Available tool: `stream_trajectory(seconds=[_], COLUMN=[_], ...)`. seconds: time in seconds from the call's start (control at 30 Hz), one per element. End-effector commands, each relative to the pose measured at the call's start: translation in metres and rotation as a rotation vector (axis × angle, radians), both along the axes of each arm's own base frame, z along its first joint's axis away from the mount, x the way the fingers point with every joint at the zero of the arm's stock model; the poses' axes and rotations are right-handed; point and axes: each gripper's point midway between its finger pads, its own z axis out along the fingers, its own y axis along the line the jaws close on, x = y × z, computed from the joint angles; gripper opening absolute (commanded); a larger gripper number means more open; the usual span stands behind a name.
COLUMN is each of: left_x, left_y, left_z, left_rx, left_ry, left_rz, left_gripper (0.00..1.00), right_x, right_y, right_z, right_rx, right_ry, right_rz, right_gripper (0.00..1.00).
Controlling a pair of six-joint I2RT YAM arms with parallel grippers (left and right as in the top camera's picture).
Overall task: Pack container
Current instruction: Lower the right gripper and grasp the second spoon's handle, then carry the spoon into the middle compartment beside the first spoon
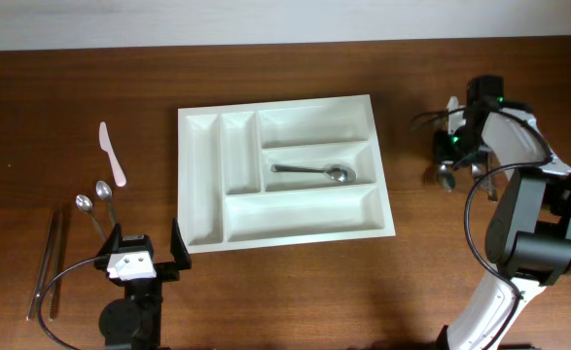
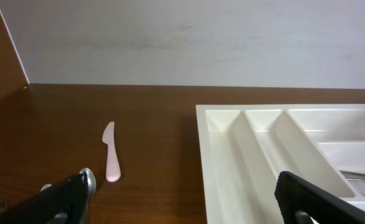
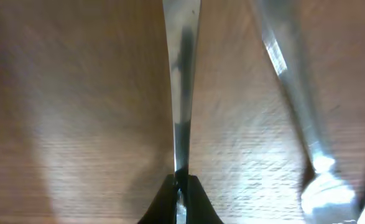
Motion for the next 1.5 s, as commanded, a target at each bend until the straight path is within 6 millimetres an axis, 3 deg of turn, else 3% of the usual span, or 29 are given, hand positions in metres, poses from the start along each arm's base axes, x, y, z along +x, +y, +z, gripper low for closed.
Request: stream_trajectory(seconds=[0.0, 0.27, 0.5, 0.73, 1.0, 1.17, 1.47], left_x=[0.0, 0.0, 0.0, 0.0, 0.0, 0.0, 0.0], left_y=[-0.003, -0.003, -0.003, -0.003, -0.003, -0.003, -0.003], left_z=[-0.001, -0.001, -0.001, -0.001, -0.001, -0.001, -0.001], left_rx=[0.011, 0.011, 0.011, 0.011, 0.011, 0.011, 0.011], left_ry=[0.0, 0.0, 0.0, 0.0, 0.0, 0.0, 0.0], left_rz=[-0.016, -0.016, -0.016, -0.016, -0.016, -0.016, -0.016], left_gripper=[0.99, 0.99, 0.99, 0.99, 0.99, 0.99, 0.99], right_x=[0.02, 0.043, 0.059, 0.042, 0.021, 0.01, -0.023], right_y=[0.003, 0.04, 0.102, 0.179, 0.231, 0.248, 0.254], right_z=[0.023, 0.06, 0.084, 0.083, 0.082, 0.076, 0.042], right_rx=[-0.001, -0.027, -0.066, -0.066, -0.023, 0.05, 0.143], right_ry=[-0.062, -0.124, -0.196, -0.223, -0.265, -0.271, -0.182], right_rz=[0.02, 0.249, 0.509, 1.011, 1.345, 1.387, 1.418], right_gripper=[0.04, 0.04, 0.04, 0.04, 0.04, 0.04, 0.04])
